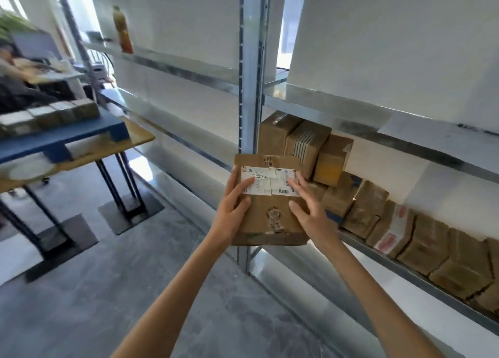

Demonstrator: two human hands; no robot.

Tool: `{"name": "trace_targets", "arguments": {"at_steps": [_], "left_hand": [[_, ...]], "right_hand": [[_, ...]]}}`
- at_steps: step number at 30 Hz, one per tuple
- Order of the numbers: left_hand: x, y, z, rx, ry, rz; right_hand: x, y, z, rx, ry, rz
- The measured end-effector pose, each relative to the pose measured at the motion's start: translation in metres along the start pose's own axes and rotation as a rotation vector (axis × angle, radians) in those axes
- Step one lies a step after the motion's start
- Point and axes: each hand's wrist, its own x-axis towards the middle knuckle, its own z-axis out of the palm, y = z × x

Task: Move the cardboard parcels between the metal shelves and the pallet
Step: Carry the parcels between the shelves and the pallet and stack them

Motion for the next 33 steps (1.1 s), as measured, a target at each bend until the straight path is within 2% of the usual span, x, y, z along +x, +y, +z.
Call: {"name": "trace_targets", "arguments": {"at_steps": [4, 9, 19, 26, 33], "left_hand": [[-0.008, 0.002, -0.063, 0.113, 0.099, 0.025], [-0.016, -0.002, -0.147, 0.144, 0.239, 0.014], [-0.023, -0.016, -0.327, 0.323, 0.413, -0.013], [-0.029, -0.044, -0.414, 0.391, 0.518, -0.073], [0.0, -0.081, -0.491, 0.423, 0.618, -0.121]], "right_hand": [[0.022, -0.025, 0.055, 0.006, -0.102, -0.054], [0.059, -0.058, 0.133, -0.018, -0.204, -0.133], [0.129, -0.119, 0.307, -0.002, -0.371, -0.288], [0.156, -0.155, 0.389, -0.177, -0.398, -0.456], [0.223, -0.155, 0.472, -0.105, -0.528, -0.497]]}}
